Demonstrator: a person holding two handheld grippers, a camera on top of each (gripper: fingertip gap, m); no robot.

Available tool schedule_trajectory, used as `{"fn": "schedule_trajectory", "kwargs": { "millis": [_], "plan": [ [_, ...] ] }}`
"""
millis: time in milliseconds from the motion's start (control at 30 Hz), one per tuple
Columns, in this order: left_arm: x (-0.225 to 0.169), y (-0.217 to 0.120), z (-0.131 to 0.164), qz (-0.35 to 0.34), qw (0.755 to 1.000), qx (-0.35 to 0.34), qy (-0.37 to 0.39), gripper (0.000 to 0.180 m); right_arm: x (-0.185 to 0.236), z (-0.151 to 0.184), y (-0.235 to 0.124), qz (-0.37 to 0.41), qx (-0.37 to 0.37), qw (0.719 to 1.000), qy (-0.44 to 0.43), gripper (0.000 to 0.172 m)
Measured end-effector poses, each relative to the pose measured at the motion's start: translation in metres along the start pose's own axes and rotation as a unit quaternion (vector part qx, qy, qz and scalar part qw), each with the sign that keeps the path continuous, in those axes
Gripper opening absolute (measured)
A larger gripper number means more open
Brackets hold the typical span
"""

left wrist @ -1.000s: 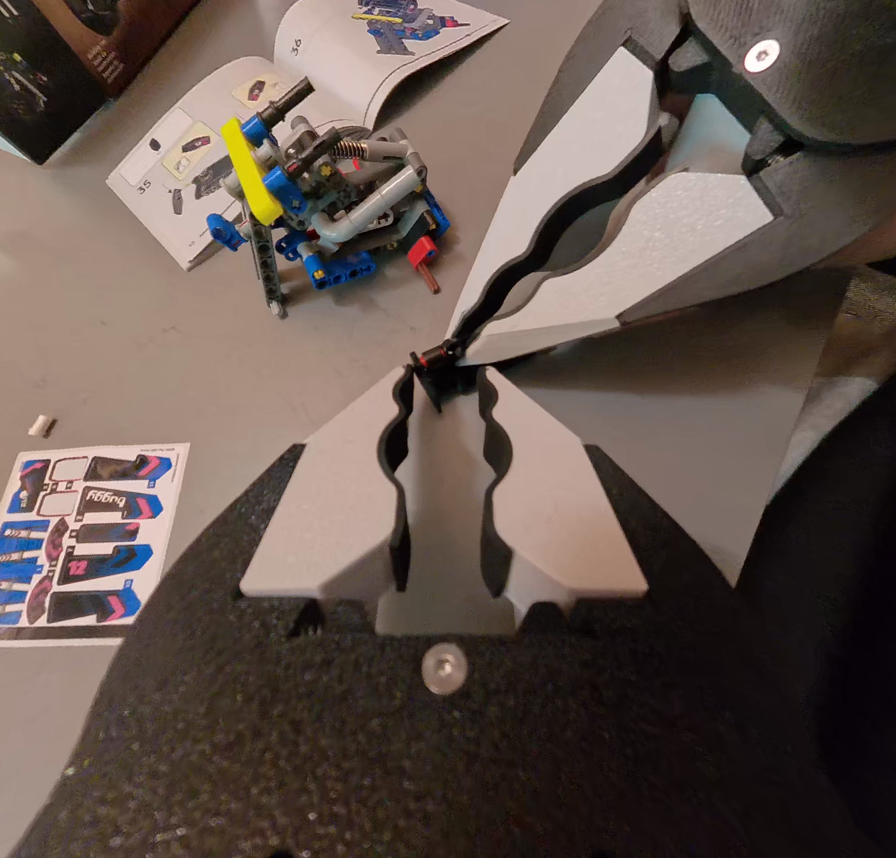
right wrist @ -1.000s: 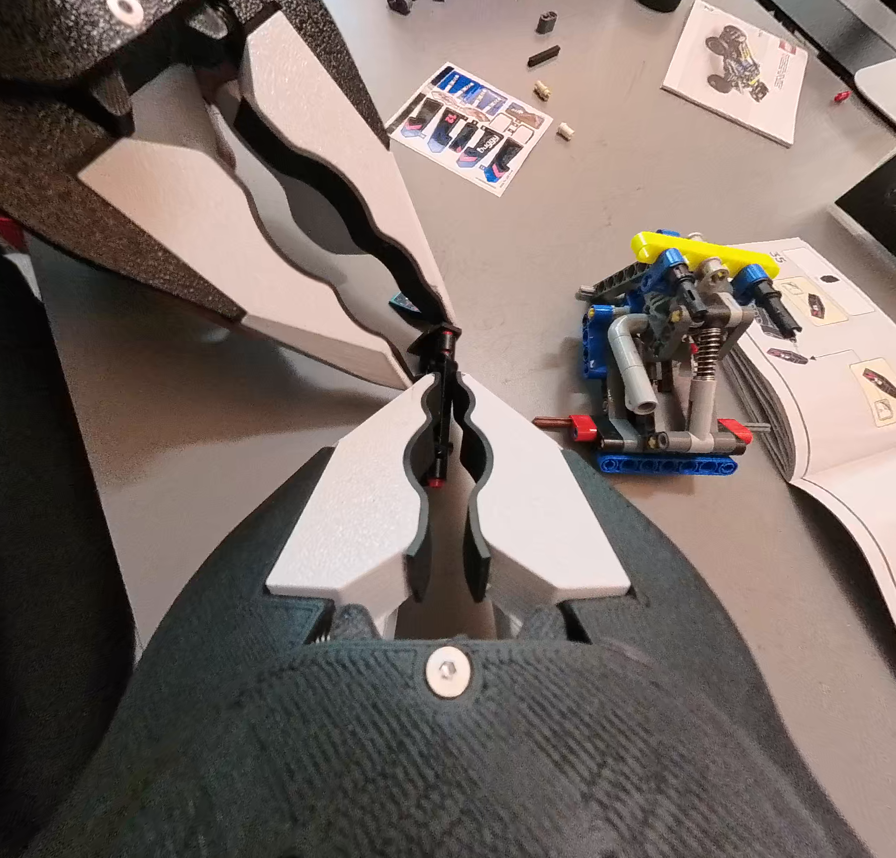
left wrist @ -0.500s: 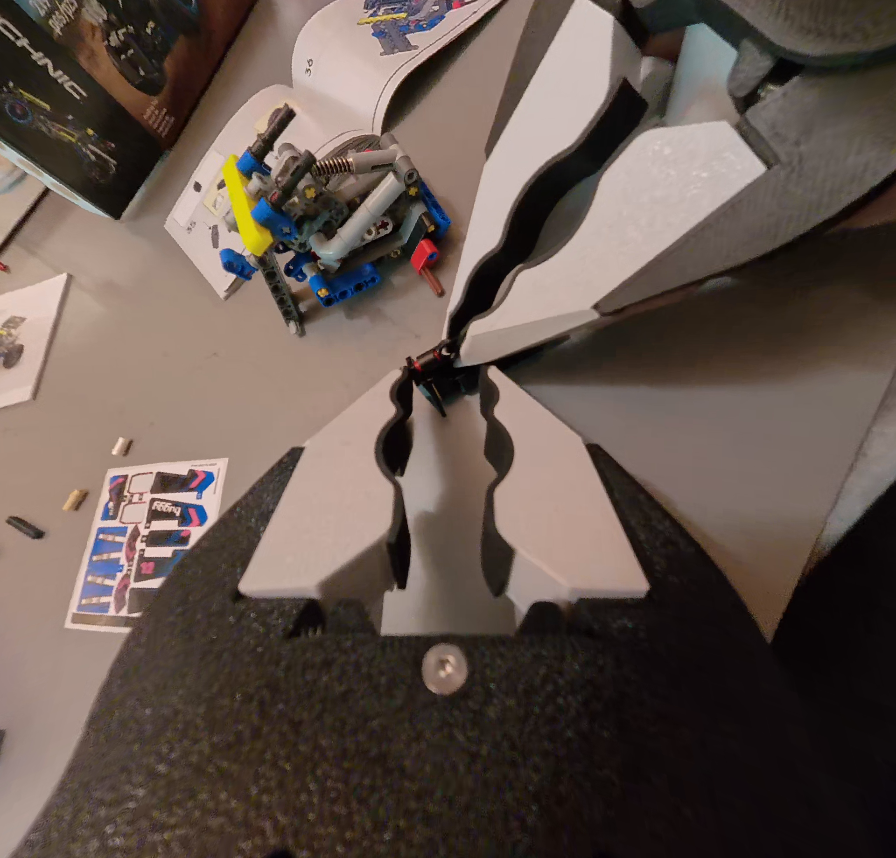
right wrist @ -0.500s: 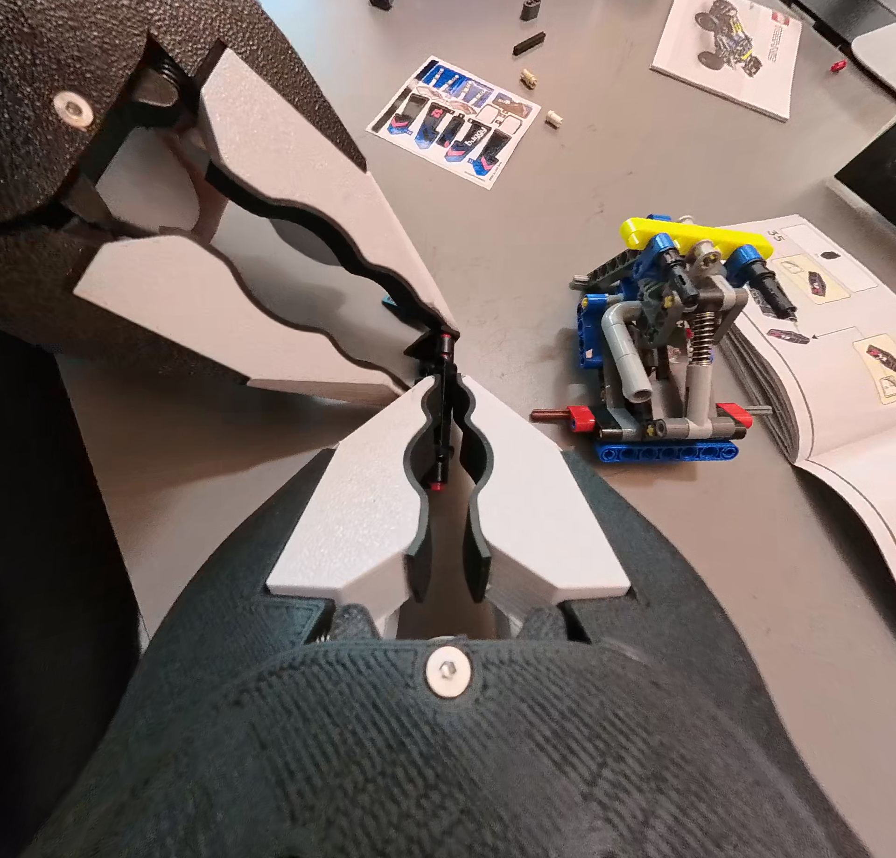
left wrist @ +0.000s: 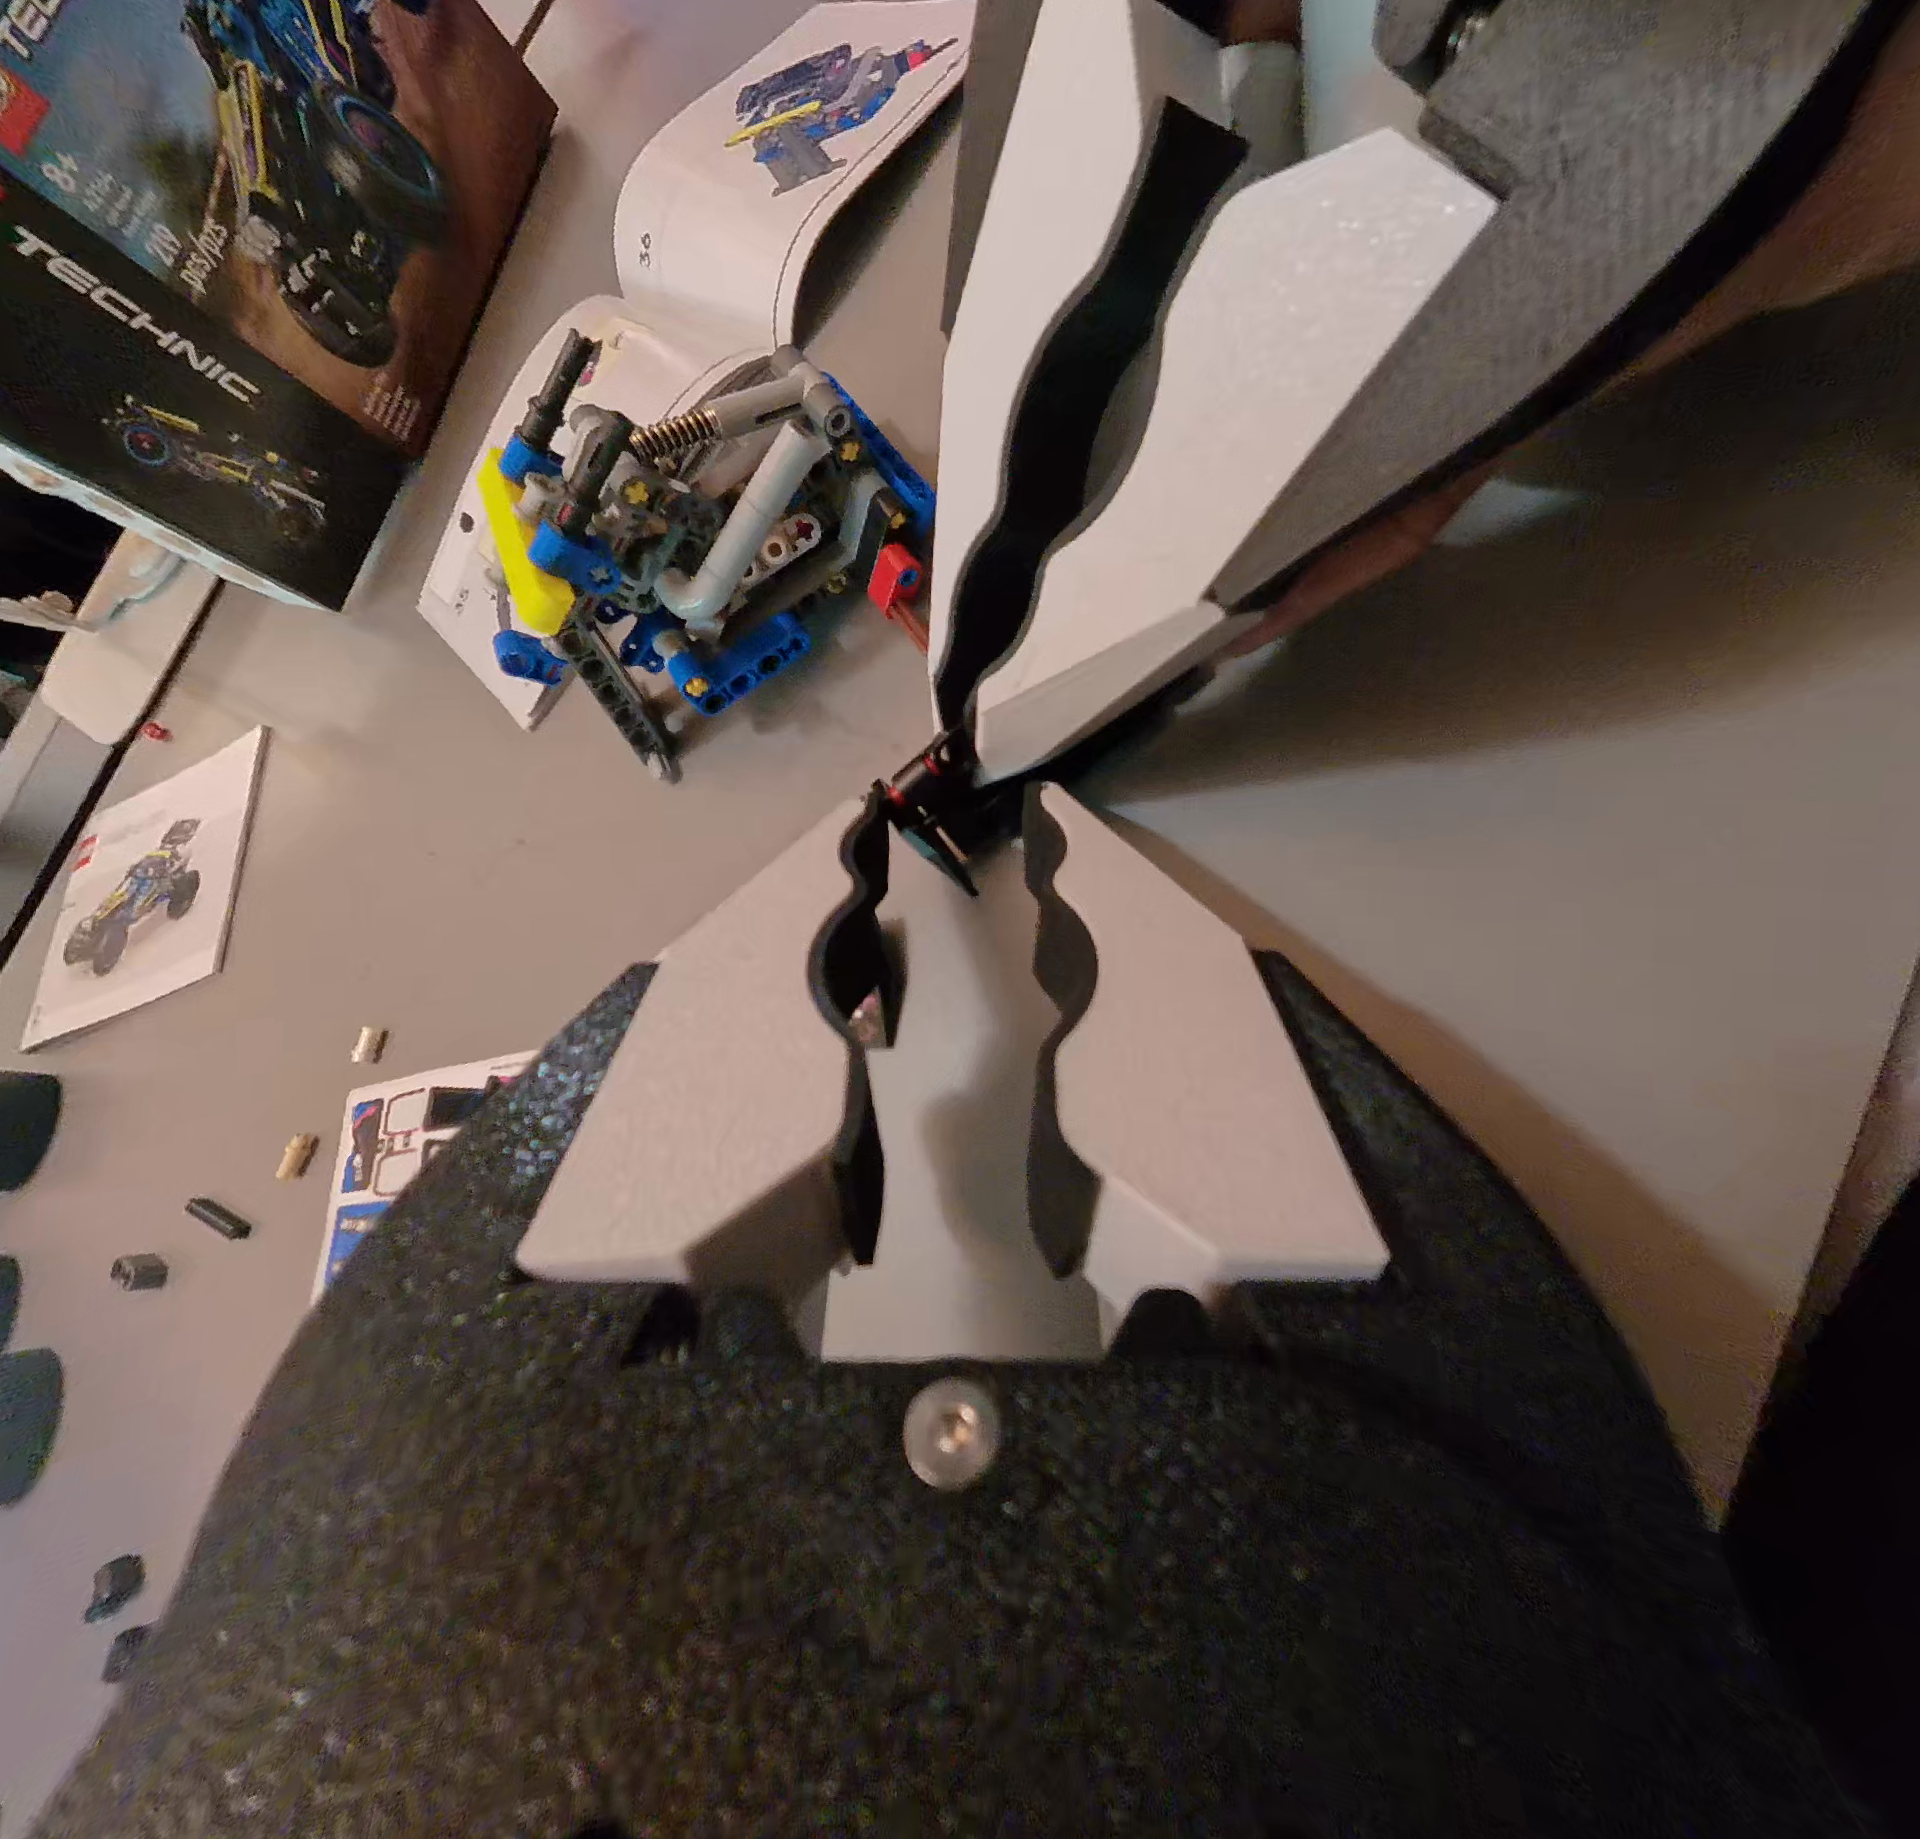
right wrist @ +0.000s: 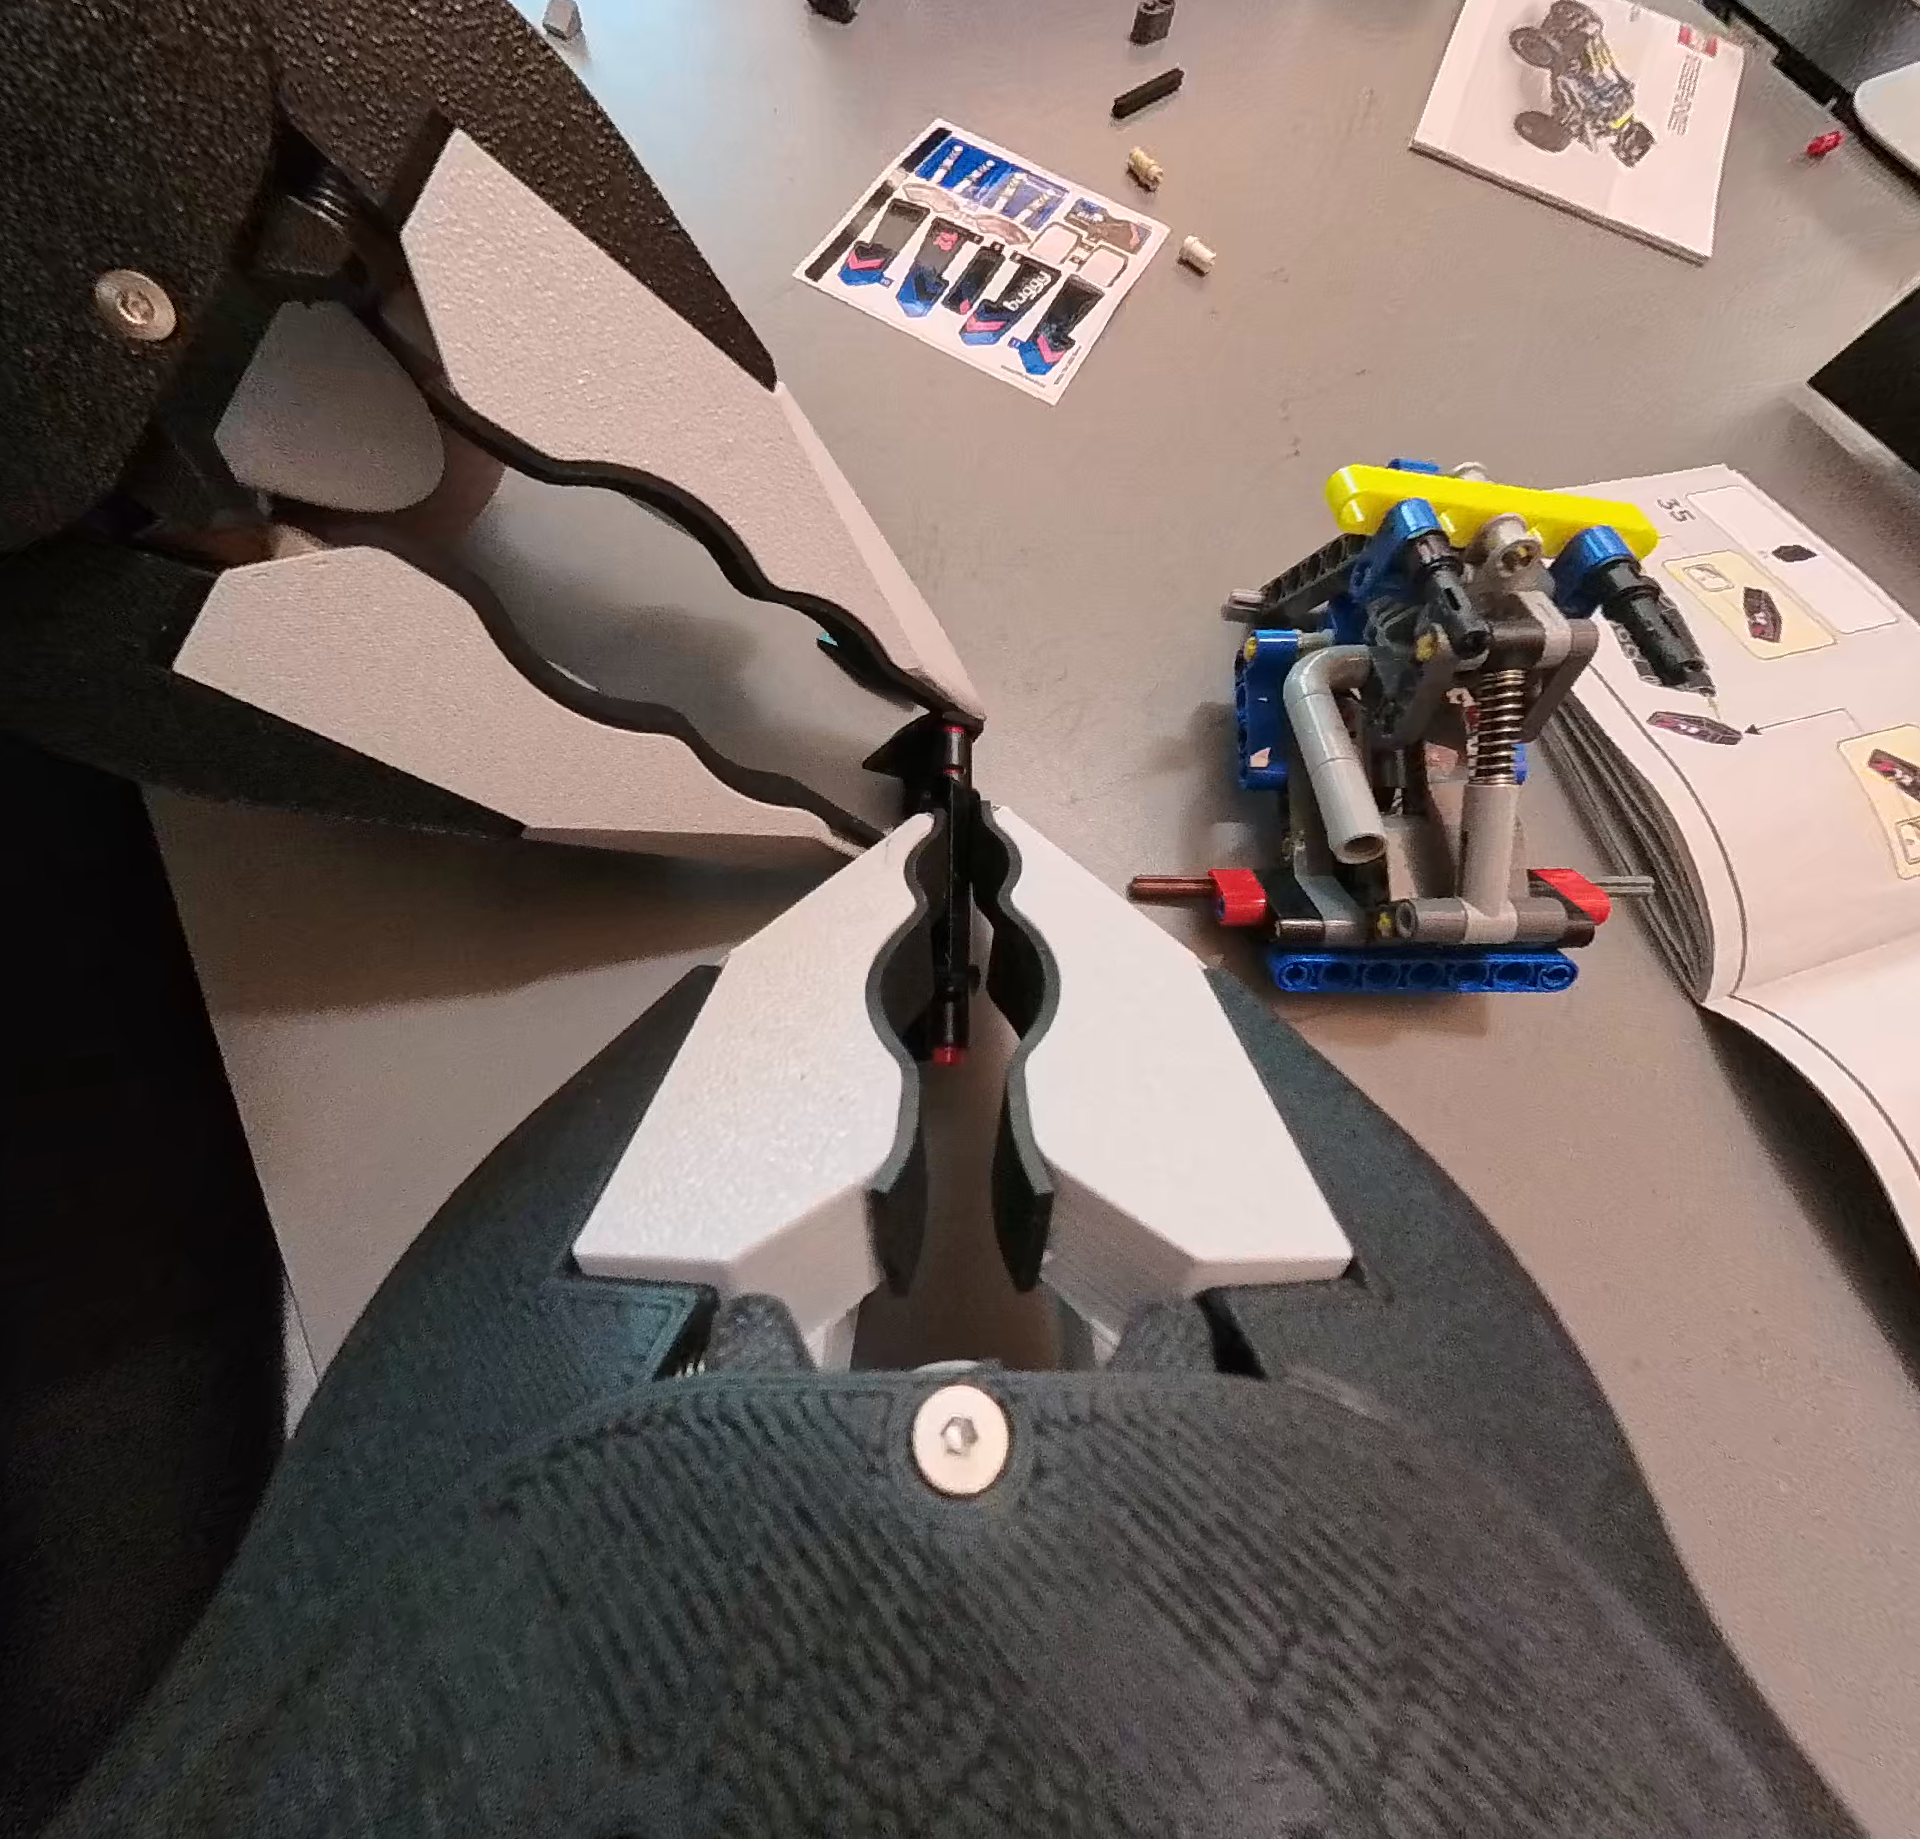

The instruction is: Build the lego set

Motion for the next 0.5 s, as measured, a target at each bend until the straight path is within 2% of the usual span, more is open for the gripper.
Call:
{"fn": "schedule_trajectory", "kwargs": {
  "millis": [233, 367, 400, 433, 500],
  "plan": [
    [0.001, 0.0, 0.0, -0.002, 1.0, -0.013, 0.028, 0.018, 0.0, 0.0, 0.0, -0.006, -0.001, 1.0, -0.005, 0.0],
    [0.003, 0.0, 0.001, 0.001, 1.0, -0.012, 0.014, 0.017, 0.0, 0.0, 0.0, -0.005, -0.001, 1.0, -0.007, 0.0],
    [0.002, 0.001, 0.0, 0.009, 1.0, -0.004, -0.002, 0.018, -0.001, 0.001, 0.0, -0.004, -0.001, 1.0, -0.011, 0.0],
    [-0.002, 0.0, 0.0, 0.029, 1.0, -0.005, 0.003, 0.029, -0.002, 0.003, -0.002, -0.01, -0.002, 1.0, -0.012, 0.0],
    [0.0, -0.008, -0.004, 0.049, 0.998, -0.046, 0.001, 0.031, -0.003, 0.0, -0.01, -0.023, -0.035, 0.999, -0.03, 0.0]
  ]
}}
Point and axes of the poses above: each gripper's, where its closed fingertips meet, y out along the fingers, z out of its underside, x = y × z across the jaws, the point moved 5 cm from there along -y, back along the fingers, and after that the axes turned 1 degree about -z, right-handed, at the moved point
